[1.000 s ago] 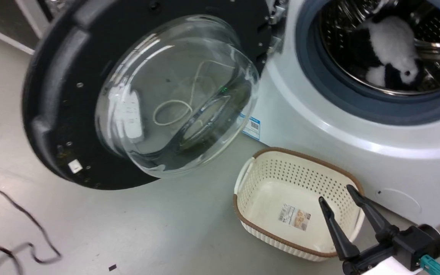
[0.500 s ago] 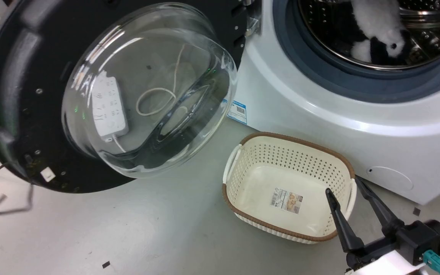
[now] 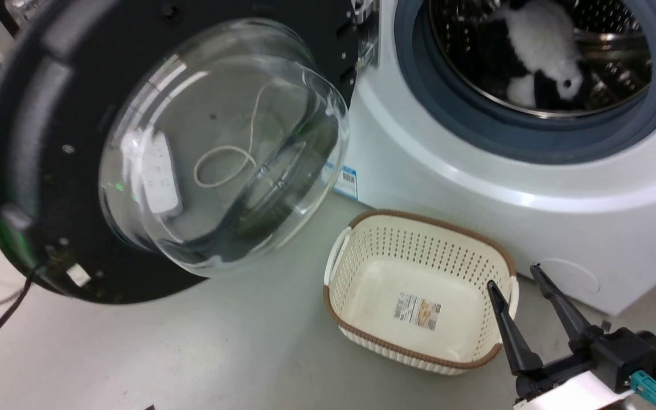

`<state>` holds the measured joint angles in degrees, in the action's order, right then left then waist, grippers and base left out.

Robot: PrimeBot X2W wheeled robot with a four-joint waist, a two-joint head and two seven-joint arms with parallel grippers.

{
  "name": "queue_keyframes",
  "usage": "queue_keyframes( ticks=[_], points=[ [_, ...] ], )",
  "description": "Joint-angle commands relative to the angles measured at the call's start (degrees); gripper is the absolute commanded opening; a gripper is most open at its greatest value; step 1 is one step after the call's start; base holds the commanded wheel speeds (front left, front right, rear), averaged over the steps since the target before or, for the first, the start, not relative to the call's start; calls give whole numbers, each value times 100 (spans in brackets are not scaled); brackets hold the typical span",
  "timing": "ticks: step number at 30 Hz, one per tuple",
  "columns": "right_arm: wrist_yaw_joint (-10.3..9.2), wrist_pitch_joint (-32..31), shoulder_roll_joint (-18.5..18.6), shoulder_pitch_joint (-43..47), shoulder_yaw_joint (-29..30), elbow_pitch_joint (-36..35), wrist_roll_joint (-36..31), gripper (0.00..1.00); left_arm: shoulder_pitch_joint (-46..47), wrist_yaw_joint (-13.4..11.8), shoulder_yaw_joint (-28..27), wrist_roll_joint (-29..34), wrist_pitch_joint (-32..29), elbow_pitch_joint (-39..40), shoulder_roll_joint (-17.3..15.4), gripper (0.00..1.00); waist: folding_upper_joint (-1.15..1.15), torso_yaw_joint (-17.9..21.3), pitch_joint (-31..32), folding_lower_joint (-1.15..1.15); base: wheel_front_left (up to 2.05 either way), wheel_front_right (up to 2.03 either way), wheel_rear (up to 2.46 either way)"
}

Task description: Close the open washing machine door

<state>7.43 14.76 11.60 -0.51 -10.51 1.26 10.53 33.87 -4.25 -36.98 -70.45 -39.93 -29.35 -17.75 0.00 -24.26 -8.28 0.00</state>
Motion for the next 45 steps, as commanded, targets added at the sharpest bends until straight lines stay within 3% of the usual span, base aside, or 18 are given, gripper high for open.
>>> queue_keyframes(
  ticks=[1, 9, 15, 20, 25, 32, 38, 45],
  points=[
    [6, 24, -49, -8, 15, 9, 14, 100, -146, 61, 70, -43, -122, 43, 128, 0, 0, 8, 92, 0, 0, 0, 0],
    [6, 24, -307, 89, 127, 117, -26, 100, -1020, 224, 325, -282, -818, 793, 790, 0, 0, 67, 521, 0, 0, 0, 0],
    [6, 24, -430, 207, 251, 197, -64, 100, -1660, 116, 846, -578, -1352, 1609, 1390, 0, 0, 169, 725, 0, 0, 0, 0],
    [6, 24, -486, 177, 257, 223, -96, 100, -2370, -105, 1622, -1462, -1586, 2294, 1482, 0, 0, 474, 742, 0, 0, 0, 0],
    [6, 24, -469, 135, 262, 259, -103, 100, -3157, -154, 2776, -2396, -1013, 2912, 1485, 0, 0, 908, 626, 0, 0, 0, 0],
    [6, 24, -392, -21, 341, 261, -65, 100, -3478, -21, 4196, -3017, -66, 3323, 1486, 0, 0, 1690, 213, 0, 0, 0, 0],
    [6, 24, -413, -265, 455, 249, -41, 100, -2997, 330, 5053, -3334, 661, 2942, 1486, 0, 0, 2514, -232, 0, 0, 0, 0],
    [6, 24, -508, -526, 471, 263, 61, 100, -1932, 646, 5550, -3706, 1574, 2144, 1487, 0, 0, 3518, -707, 0, 0, 0, 0]
  ],
)
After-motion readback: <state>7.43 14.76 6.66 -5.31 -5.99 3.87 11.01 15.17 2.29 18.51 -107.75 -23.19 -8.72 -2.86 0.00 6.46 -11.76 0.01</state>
